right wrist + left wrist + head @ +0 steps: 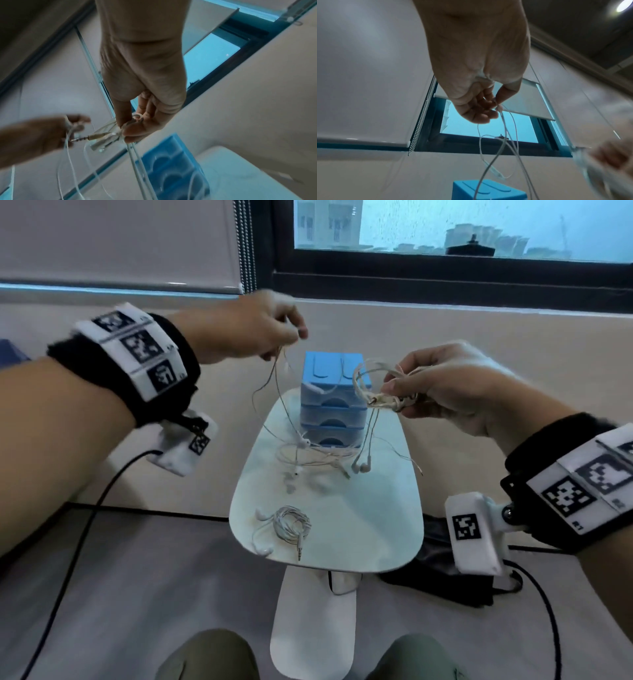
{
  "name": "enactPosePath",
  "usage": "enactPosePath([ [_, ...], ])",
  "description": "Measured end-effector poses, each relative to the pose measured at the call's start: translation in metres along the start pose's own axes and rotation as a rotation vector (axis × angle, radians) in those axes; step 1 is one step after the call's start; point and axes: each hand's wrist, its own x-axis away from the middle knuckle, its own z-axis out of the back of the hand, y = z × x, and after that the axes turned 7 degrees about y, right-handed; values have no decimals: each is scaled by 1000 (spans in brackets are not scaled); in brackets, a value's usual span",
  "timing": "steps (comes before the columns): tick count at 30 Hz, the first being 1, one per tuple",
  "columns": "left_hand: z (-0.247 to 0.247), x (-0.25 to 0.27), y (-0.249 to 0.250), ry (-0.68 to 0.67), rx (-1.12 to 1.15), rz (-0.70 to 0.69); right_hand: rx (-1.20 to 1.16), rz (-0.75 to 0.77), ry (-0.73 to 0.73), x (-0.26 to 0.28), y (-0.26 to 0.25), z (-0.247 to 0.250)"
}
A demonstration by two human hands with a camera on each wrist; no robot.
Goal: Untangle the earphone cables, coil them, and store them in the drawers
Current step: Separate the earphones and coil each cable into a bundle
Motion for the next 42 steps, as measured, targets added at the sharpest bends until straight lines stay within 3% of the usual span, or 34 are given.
enactPosePath([
  [4, 27, 8, 16, 157, 138, -21, -133, -102, -107, -1, 39, -38],
  [7, 38, 15, 23, 280, 218, -33, -129, -215, -79, -7, 74, -59],
  [12, 51, 19, 31, 432, 380, -50, -33, -305, 3, -10, 119, -66],
  [18, 56, 16, 49, 524, 431, -52, 190, -360, -61, 0, 134, -62],
  [22, 55, 16, 63, 544, 463, -73, 605, -248, -63, -1, 123, -59],
  [24, 53, 16, 68, 544, 493, -72, 698, -163, -29, -2, 114, -55],
  [29, 44, 18, 79, 508, 567, -42, 352, -11, 91, -14, 104, -57],
  [34, 27, 26, 91, 443, 663, -22, 364, 103, 35, -19, 97, -65],
  [36, 22, 31, 96, 417, 705, -24, 299, 112, 114, -15, 101, -58],
  [42, 11, 52, 114, 284, 902, -80, 190, 116, 584, 1, 118, -5],
])
